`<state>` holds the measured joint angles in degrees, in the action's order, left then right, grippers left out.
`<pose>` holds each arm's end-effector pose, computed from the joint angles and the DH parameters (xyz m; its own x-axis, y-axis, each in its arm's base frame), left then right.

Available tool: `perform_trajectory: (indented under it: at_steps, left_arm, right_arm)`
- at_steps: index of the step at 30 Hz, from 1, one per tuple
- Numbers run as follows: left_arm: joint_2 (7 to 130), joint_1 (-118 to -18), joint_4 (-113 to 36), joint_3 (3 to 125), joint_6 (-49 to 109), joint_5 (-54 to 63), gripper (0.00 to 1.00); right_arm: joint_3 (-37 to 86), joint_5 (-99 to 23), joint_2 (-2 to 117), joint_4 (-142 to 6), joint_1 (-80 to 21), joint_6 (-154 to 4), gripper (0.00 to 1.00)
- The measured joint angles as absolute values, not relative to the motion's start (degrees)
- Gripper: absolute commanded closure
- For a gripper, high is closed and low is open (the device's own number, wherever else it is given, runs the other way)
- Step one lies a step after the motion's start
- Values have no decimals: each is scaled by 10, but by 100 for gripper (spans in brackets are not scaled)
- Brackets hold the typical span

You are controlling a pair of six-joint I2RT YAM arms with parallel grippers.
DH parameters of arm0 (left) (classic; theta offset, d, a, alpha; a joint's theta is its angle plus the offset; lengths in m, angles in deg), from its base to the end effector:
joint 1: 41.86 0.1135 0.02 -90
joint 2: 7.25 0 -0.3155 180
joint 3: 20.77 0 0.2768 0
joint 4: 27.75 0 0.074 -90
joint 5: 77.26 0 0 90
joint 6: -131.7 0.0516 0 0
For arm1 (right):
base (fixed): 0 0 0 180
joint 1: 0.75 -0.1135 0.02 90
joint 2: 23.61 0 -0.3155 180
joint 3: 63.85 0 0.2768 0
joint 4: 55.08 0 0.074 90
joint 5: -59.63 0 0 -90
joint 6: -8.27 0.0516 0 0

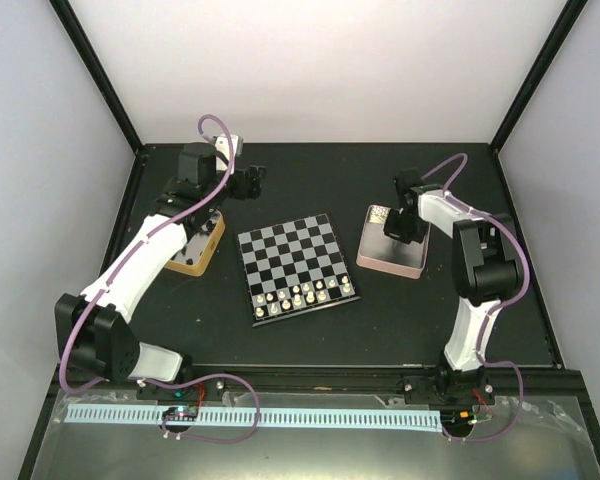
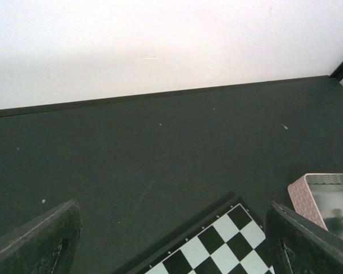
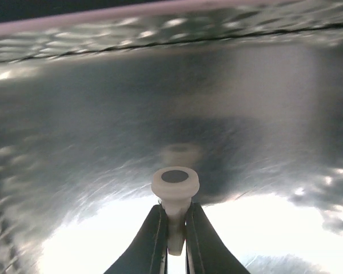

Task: Set up the chess pieces on the board
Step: Pick up the chess piece from the storage box, then place the chess piece on the chessboard.

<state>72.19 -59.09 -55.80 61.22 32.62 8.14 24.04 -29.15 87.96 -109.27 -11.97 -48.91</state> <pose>0.3349 -0.1082 0.3820 -0.4635 -0.0209 -0.8858 0.2949 0.9391 -0.1765 0.4081 0.0798 0.1730 -0.9090 0.3721 -0.1879 0.3600 0.9280 0.0964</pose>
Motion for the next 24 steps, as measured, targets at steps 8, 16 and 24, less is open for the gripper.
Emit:
perform_trajectory:
  at_steps: [8, 16, 24]
  left_arm:
    - [722, -591, -557, 612, 309, 6, 11]
    - [739, -591, -524, 612, 230, -171, 12]
    - [795, -591, -513, 622, 131, -317, 24]
  right_arm:
    - [237, -452, 800, -1057, -120, -555, 99]
    - [246, -696, 762, -978, -159, -623, 99]
    - [277, -824, 762, -923, -245, -666, 99]
